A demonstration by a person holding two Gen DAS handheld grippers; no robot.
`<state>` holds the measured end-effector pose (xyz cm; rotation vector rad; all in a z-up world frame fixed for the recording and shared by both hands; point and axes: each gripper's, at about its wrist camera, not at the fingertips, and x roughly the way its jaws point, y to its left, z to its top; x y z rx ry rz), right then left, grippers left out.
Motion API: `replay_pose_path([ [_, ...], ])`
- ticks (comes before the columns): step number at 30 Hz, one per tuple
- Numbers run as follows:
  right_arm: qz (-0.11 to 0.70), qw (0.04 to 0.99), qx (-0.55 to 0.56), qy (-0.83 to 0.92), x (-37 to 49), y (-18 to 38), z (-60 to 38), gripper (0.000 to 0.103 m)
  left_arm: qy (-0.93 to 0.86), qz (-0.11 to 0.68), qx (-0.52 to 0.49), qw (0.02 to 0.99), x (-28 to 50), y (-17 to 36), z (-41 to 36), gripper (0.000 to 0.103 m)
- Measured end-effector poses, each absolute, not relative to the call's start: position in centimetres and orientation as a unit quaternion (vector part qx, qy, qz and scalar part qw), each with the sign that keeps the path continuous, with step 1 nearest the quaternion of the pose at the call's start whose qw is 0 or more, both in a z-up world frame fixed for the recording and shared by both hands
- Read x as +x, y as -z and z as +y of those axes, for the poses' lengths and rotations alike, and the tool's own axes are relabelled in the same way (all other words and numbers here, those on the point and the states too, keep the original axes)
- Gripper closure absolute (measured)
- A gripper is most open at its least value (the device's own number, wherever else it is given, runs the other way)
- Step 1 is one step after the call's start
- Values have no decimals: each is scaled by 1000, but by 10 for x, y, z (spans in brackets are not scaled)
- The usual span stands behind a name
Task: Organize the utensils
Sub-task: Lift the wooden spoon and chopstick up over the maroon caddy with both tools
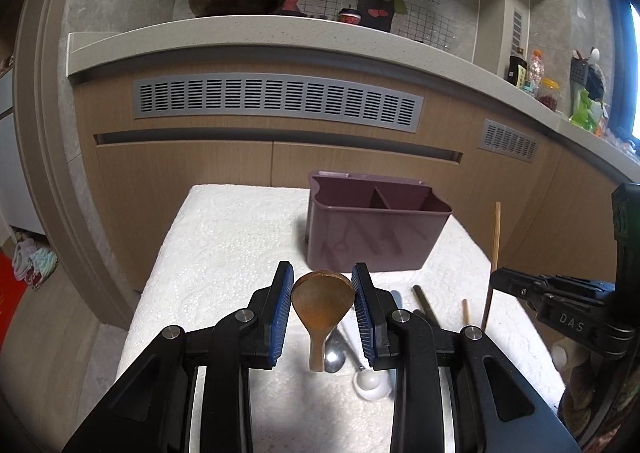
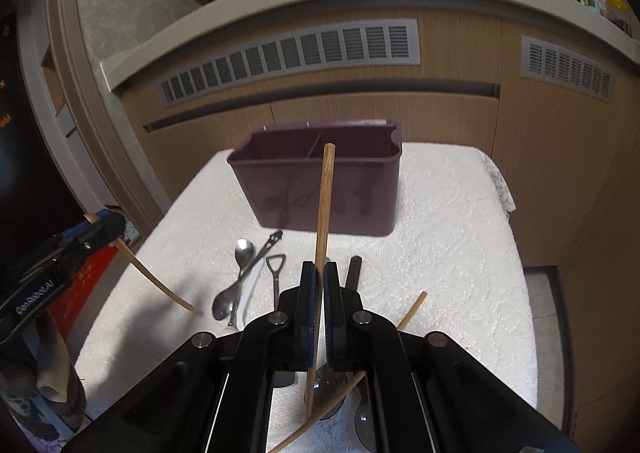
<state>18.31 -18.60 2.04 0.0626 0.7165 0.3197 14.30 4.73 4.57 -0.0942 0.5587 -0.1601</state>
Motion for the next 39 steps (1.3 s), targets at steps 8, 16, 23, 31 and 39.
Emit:
replay_pose_path([
  [8,275,948,25,-158,192,-79,-194,101,125,215,-45,968,168,-118,38,72],
  [16,148,980,2,-136,223,-175,-199,101,144,134,-49,979,222,-190,26,72],
  [23,223,965,-5,-135,253,-145,-217,93,153,144,-56,976,246,-178,23,72],
  [31,361,925,38,-117,286,-39,-218,54,153,171,-55,972,248,-155,20,72],
  [39,431,892,38,-129,313,19,-198,95,145,185,-62,970,241,-142,25,72],
])
